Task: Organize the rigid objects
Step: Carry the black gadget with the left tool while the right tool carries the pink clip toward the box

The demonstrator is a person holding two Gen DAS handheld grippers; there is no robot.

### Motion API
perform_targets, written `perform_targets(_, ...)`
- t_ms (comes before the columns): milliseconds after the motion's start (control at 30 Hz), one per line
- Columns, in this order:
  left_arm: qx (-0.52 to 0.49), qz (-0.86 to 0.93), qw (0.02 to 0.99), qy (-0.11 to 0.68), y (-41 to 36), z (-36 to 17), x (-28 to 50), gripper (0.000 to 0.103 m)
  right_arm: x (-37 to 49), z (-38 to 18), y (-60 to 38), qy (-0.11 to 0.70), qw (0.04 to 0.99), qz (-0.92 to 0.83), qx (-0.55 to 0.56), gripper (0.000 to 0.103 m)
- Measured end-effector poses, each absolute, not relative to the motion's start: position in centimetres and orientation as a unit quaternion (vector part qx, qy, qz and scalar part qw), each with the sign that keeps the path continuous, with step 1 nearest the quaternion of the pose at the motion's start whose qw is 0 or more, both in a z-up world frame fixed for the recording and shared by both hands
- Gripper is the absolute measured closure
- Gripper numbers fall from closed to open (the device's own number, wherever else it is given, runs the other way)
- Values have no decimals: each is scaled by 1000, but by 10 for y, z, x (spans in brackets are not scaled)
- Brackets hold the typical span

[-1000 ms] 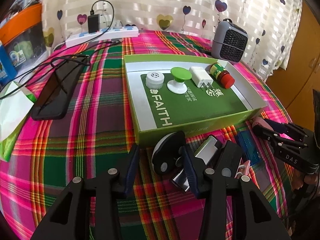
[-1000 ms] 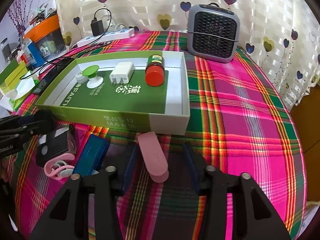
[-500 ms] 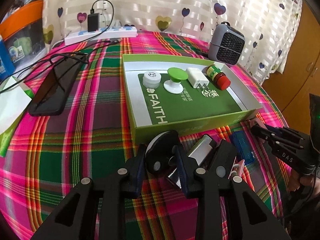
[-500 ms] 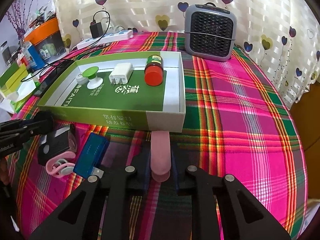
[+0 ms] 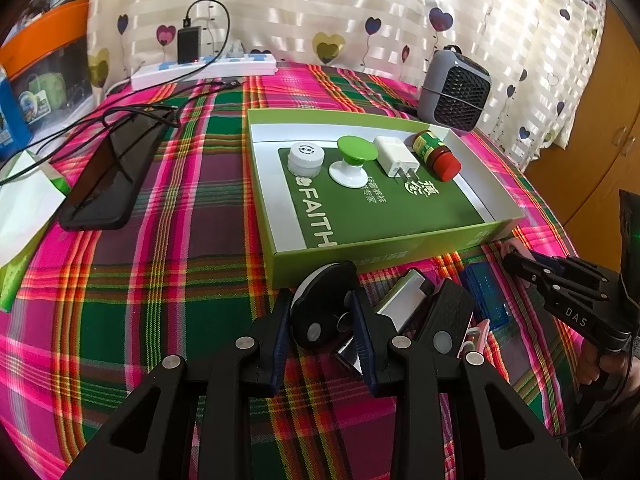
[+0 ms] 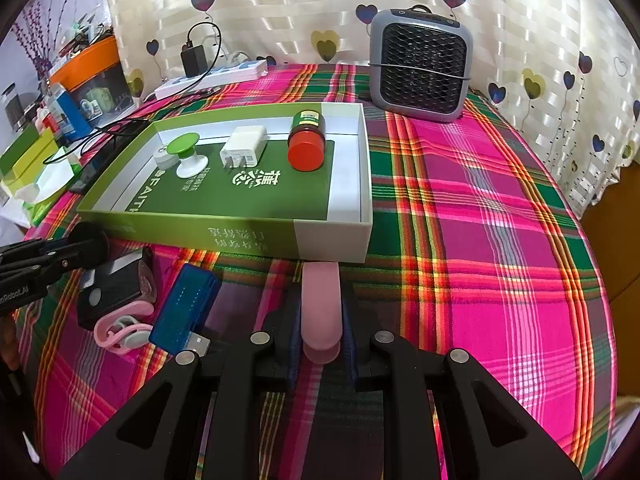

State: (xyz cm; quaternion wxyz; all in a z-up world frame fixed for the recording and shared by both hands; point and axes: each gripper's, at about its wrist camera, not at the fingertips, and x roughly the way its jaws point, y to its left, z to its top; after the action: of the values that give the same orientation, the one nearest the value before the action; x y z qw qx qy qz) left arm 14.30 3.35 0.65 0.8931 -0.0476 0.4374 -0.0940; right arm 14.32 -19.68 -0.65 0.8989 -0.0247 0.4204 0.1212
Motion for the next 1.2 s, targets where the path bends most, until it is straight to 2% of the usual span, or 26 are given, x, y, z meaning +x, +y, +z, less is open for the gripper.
perform_targets(767,-43,-89,904,417,36,26,133,75,132,7,-198,404,905,133,-15,85)
perform_targets(1200,-26,-92,916,388,30,56,135,75,131,40,-193,370,917,148,-15,85)
